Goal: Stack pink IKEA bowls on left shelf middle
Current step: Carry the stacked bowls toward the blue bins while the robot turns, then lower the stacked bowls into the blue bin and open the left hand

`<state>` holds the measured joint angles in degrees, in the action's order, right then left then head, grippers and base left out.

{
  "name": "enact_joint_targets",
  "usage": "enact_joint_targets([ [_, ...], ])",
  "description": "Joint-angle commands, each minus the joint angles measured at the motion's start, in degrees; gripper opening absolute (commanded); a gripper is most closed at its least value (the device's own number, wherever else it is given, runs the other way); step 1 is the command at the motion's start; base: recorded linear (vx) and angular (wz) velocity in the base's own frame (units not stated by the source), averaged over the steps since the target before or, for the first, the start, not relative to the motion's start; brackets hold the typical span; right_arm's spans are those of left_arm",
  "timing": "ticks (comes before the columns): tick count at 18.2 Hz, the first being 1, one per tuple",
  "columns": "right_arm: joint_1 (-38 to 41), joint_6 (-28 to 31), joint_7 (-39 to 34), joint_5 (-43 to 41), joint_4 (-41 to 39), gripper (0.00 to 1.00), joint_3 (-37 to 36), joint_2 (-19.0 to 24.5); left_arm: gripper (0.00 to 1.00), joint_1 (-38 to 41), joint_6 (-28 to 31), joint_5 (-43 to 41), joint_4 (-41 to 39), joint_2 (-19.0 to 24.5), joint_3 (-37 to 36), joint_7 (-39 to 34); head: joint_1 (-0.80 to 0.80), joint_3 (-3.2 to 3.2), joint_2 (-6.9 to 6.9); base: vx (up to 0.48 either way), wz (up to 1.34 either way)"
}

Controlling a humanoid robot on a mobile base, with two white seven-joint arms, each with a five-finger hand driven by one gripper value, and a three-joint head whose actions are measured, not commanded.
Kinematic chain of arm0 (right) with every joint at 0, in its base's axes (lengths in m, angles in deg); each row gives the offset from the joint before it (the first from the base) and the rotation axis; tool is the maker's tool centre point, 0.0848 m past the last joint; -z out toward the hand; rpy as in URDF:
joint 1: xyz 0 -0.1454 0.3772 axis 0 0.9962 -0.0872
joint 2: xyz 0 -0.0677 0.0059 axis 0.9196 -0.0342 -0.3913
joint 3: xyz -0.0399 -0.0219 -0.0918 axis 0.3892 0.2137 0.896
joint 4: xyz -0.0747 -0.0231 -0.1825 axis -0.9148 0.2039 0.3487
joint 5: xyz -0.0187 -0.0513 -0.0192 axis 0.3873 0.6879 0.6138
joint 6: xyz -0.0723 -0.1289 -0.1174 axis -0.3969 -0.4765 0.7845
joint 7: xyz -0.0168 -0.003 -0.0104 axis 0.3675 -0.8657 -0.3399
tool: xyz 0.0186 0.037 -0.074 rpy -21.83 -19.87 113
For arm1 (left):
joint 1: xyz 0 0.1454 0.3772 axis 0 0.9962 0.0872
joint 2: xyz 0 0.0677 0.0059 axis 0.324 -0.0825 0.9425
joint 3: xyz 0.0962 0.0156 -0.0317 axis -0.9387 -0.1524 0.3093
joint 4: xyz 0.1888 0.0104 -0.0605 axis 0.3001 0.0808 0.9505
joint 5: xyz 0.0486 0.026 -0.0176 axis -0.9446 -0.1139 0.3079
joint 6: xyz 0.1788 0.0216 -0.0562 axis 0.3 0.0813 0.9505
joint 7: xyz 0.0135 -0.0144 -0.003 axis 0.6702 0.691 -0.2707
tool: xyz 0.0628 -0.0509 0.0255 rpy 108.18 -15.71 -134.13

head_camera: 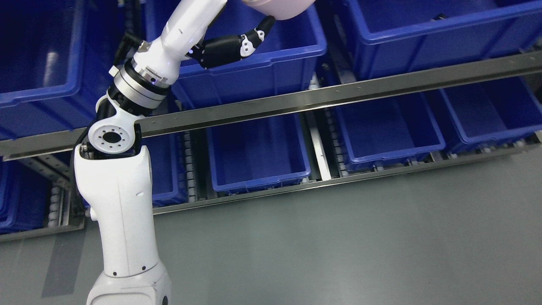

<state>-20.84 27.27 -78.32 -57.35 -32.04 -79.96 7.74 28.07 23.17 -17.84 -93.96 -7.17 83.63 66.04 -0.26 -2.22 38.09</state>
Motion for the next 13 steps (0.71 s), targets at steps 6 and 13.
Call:
enact_joint_targets([
  [6,0.0,0.0,0.0,-0.1,-1.0,1.00,-0.3,-1.0,0.06,-5.6,18.3,-9.2,4.2,1.0,-2.1,3.8,0.00,0.00,0.00,0.085,0.56],
  [13,0.0,0.0,0.0,-0.1,-1.0,1.00,-0.3,-1.0,0.07,-8.2,21.8,-9.8,8.5,3.8,-2.2,5.6,0.00,0.00,0.00,0.141,0.05],
])
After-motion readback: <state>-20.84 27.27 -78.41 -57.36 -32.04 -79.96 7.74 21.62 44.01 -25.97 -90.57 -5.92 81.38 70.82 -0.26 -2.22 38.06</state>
